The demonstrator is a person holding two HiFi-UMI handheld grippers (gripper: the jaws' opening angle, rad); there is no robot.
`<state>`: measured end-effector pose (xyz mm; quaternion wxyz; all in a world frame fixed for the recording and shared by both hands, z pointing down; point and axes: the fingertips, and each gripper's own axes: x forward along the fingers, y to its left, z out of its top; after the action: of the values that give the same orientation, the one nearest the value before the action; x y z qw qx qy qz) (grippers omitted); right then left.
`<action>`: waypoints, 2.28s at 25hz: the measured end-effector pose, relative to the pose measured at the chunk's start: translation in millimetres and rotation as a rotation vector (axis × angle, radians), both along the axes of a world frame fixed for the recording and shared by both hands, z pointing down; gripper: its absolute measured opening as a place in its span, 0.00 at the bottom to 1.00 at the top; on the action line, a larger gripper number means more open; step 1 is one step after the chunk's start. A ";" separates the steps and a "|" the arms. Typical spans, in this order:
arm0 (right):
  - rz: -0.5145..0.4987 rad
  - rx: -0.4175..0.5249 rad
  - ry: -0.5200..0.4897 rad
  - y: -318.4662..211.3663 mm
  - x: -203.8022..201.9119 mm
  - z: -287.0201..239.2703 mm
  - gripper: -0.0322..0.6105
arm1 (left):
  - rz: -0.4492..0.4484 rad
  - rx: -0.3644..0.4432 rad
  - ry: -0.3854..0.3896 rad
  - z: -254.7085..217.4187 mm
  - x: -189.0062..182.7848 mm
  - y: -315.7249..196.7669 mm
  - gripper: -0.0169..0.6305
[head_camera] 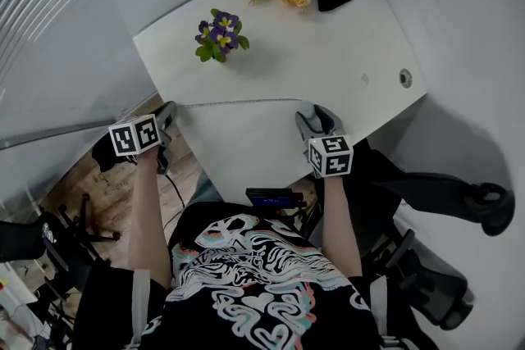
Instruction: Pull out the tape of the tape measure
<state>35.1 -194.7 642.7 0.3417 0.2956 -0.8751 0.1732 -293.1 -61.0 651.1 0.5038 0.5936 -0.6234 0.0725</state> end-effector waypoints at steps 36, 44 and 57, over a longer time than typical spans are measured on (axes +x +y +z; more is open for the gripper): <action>0.098 0.031 -0.092 -0.3 0.1 -41.4 0.41 | 0.027 0.124 -0.194 -32.9 27.9 -19.3 0.25; 0.115 0.031 -0.170 8.1 -1.6 -63.7 0.35 | 0.021 0.259 -0.207 -72.2 52.9 -25.2 0.18; 0.098 0.136 -0.299 15.9 -18.8 -123.8 0.05 | 0.029 0.467 -0.253 -144.7 73.6 -32.3 0.03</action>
<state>16.2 -178.8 518.9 0.1780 0.3313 -0.9105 0.1720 -219.5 -93.2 506.4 0.2699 0.6888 -0.6728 0.0076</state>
